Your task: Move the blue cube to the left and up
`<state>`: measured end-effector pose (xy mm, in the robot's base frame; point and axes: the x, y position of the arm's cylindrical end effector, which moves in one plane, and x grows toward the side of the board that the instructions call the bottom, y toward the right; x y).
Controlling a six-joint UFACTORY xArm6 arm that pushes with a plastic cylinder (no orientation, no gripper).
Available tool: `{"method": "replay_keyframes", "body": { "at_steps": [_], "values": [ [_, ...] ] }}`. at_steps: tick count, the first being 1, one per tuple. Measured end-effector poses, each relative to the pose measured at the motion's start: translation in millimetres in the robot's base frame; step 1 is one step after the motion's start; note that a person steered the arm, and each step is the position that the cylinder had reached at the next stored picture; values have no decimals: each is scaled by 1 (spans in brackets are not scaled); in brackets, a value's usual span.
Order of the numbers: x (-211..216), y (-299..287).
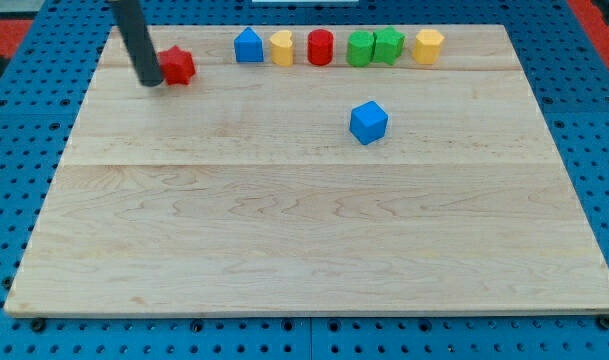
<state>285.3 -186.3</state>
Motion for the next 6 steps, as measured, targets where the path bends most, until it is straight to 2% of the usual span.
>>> {"method": "replay_keyframes", "body": {
  "at_steps": [1, 2, 3, 4, 5, 6],
  "values": [
    [-38, 40],
    [-29, 24],
    [46, 37],
    [46, 169],
    [48, 276],
    [75, 324]
  ]
}}
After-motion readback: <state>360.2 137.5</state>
